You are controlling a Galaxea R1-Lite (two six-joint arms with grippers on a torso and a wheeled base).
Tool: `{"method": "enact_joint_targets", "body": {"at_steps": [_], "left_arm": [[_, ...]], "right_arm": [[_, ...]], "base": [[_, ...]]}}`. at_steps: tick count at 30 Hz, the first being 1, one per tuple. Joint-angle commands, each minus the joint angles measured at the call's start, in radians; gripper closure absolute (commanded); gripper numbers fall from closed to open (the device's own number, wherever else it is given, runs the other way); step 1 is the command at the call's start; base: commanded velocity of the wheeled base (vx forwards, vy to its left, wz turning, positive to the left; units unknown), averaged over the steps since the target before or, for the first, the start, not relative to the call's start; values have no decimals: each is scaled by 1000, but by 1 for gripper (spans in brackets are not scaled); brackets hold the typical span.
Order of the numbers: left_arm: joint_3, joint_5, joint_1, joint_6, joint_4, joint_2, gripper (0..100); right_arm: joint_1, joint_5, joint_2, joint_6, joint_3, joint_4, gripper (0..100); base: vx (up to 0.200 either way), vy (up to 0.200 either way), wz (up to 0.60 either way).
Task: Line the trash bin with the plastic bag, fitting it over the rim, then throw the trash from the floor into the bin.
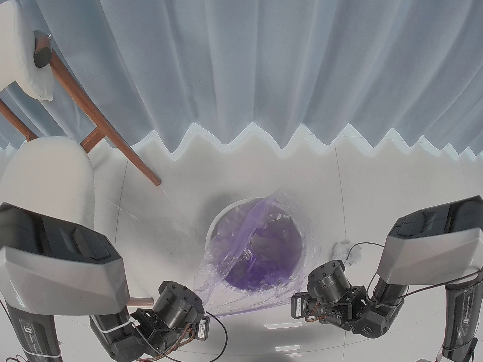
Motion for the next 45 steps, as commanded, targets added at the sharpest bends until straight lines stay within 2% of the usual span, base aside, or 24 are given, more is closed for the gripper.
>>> {"method": "enact_joint_targets", "body": {"at_steps": [1,2,3,7,12,17,19,20,21,25,27,30,34,45], "left_arm": [[1,19,-3,4,1,19,100],[1,26,-5,4,1,22,100],[3,30,-6,4,1,22,0],[7,30,-9,0,-20,12,0],[85,24,-13,6,-95,-37,0],[205,21,-26,4,-256,-102,0],[294,-13,-51,6,-387,-168,0],[294,-13,-51,6,-387,-168,0],[340,-48,-69,20,-460,-226,0],[334,-59,-59,63,-477,-278,0],[297,-93,-46,133,-477,-294,0],[233,-140,-45,179,-469,-286,0],[124,-155,-14,256,-446,-257,0],[-119,-231,50,337,-307,-140,0]], "right_arm": [[1,-2,14,0,1,0,100],[1,-2,14,0,1,0,100],[1,-2,12,0,4,0,0],[4,-4,-6,3,34,-7,0],[4,-4,-54,5,114,-53,0],[-4,-4,-123,5,180,-112,0],[-4,-4,-179,6,229,-120,0],[-4,-4,-179,6,229,-120,0],[-4,-4,-221,6,257,-120,0],[-4,-4,-262,11,281,-119,0],[-4,-4,-281,12,294,-119,0],[-4,-13,-281,12,292,-119,0],[-2,-27,-282,12,288,-119,0],[2,-30,-281,23,291,-120,0]], "base": [[0,0,0],[0,0,0],[0,0,0],[0,0,0],[0,0,0],[0,0,0],[0,0,0],[0,0,0],[0,0,0],[0,0,0],[0,0,0],[0,0,0],[0,0,0],[0,0,0]]}}
